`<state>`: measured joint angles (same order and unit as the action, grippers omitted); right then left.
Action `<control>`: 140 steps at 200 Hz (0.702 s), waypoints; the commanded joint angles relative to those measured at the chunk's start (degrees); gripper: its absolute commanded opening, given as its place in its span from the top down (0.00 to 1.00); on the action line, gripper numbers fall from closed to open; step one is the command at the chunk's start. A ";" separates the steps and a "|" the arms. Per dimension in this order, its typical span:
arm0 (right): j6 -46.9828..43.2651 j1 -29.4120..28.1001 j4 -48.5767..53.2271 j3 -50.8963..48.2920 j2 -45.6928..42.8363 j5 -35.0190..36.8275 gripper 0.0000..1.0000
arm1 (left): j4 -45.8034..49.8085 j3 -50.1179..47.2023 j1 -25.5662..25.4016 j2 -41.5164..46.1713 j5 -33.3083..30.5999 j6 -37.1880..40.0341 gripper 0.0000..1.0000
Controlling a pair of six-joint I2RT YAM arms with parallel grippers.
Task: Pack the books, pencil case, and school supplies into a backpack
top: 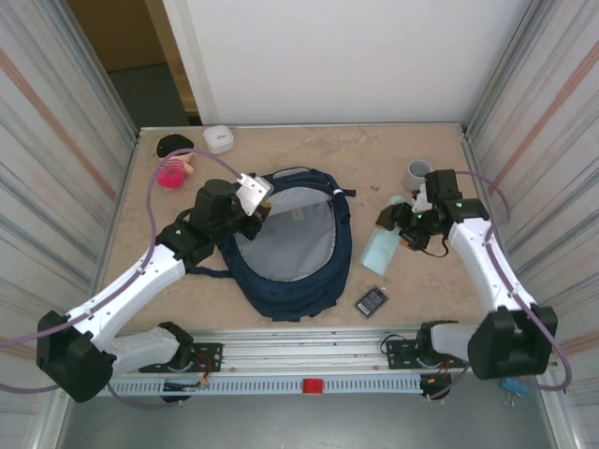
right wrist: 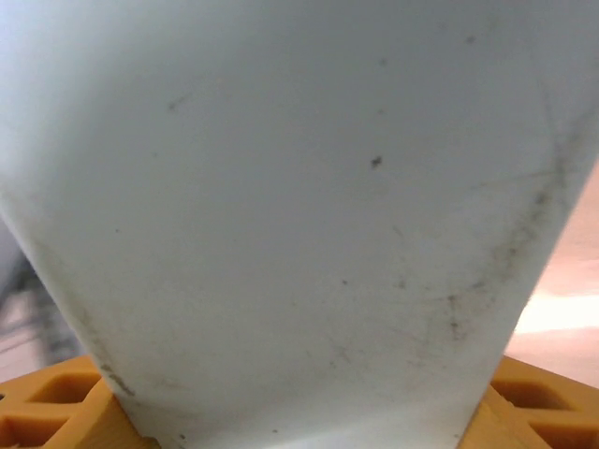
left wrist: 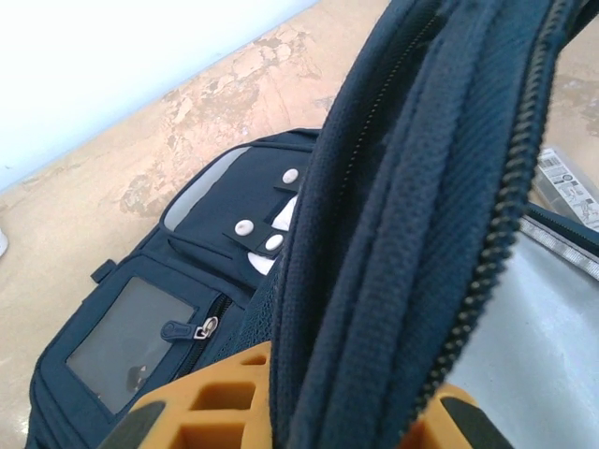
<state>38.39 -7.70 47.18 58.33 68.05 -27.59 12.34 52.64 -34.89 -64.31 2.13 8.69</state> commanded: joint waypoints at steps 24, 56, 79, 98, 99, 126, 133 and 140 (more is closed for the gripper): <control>33.88 -15.93 -24.27 -4.37 -0.52 -8.27 0.38 | -9.58 -0.56 -1.12 0.93 0.75 -6.16 1.00; 46.88 -21.71 -32.68 -6.00 3.62 -1.44 0.35 | -12.58 -1.96 -1.63 2.24 1.10 -10.08 1.00; 53.55 -24.80 -38.95 -6.65 7.68 1.84 0.35 | -15.37 -3.13 -2.63 3.17 2.08 -12.03 1.00; 57.65 -27.05 -42.62 -6.01 11.90 4.10 0.34 | -15.77 -2.83 -3.17 3.65 1.66 -12.44 1.00; 57.84 -27.16 -42.88 -5.98 12.13 4.24 0.34 | -15.81 -2.77 -3.17 3.66 1.61 -12.46 1.00; 59.81 -28.24 -50.13 -2.72 19.40 3.93 0.19 | -17.24 -2.33 -3.18 4.47 1.68 -12.74 1.00; 59.42 -28.24 -51.33 -1.18 21.00 2.80 0.15 | -17.18 -2.01 -3.16 4.49 1.75 -12.69 1.00; 59.09 -28.19 -52.58 -0.11 22.22 1.50 0.12 | -16.94 -1.68 -3.16 4.45 1.61 -12.55 1.00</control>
<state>94.15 -35.75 3.53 53.34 86.46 -25.21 5.67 48.93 -37.52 -63.35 1.67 -1.48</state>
